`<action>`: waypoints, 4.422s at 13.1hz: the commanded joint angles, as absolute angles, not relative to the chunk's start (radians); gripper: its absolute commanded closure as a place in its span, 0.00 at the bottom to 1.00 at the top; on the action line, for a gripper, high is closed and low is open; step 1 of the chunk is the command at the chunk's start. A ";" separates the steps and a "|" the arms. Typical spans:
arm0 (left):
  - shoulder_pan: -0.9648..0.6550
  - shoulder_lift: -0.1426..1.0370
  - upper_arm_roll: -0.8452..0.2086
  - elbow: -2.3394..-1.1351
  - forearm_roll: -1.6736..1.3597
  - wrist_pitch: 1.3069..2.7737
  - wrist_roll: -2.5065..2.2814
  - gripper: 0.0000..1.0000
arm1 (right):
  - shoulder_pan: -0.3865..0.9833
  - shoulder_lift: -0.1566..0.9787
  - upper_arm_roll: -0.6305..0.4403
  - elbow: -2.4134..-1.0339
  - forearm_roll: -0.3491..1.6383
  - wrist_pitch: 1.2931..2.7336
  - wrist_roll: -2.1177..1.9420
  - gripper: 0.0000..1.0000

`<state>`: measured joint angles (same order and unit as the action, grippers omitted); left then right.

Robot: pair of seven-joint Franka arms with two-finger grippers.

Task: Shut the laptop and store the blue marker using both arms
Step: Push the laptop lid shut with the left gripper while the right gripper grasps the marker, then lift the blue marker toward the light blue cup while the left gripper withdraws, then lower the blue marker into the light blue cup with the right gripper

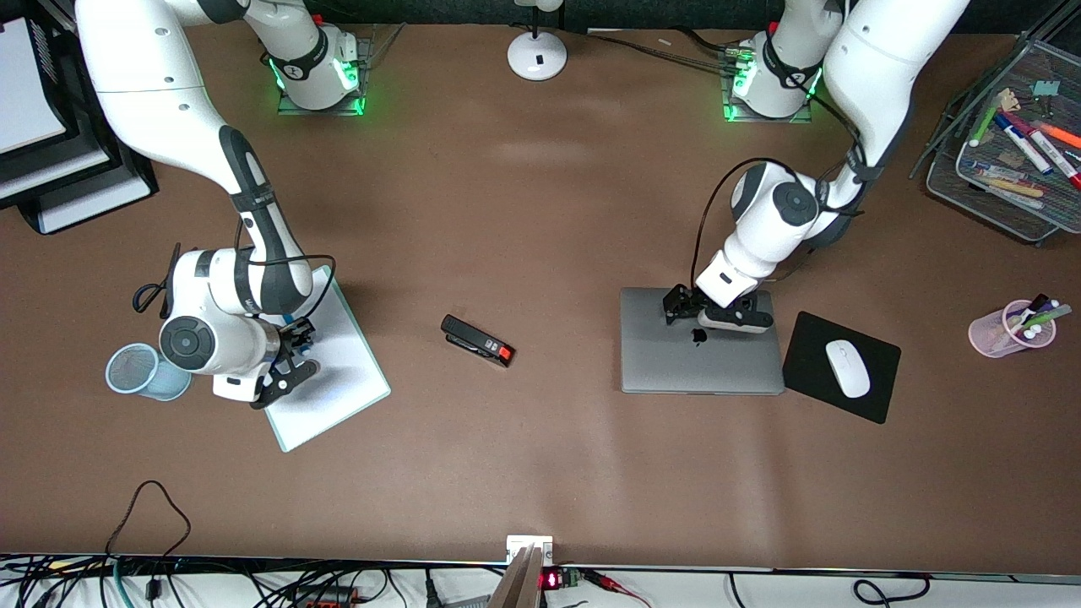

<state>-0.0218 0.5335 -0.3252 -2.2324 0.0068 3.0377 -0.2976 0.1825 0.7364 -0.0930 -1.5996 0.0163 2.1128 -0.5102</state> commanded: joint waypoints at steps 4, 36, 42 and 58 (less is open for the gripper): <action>-0.015 0.552 -0.331 -2.198 -0.005 3.034 -0.328 0.00 | 0.181 0.735 -0.091 -1.603 0.031 2.125 -0.531 0.63; 0.061 -0.006 -0.322 -1.879 0.154 1.892 -0.334 0.00 | -0.162 0.414 -0.103 -1.483 0.492 1.817 -1.867 0.94; 0.061 -0.048 -0.316 -1.754 0.164 1.749 -0.330 0.00 | -0.287 0.452 -0.101 -1.482 0.594 1.638 -2.159 0.98; 0.130 -0.112 -0.281 -1.626 0.031 1.529 -0.114 0.00 | -0.374 0.643 -0.100 -1.309 0.663 1.532 -2.571 0.99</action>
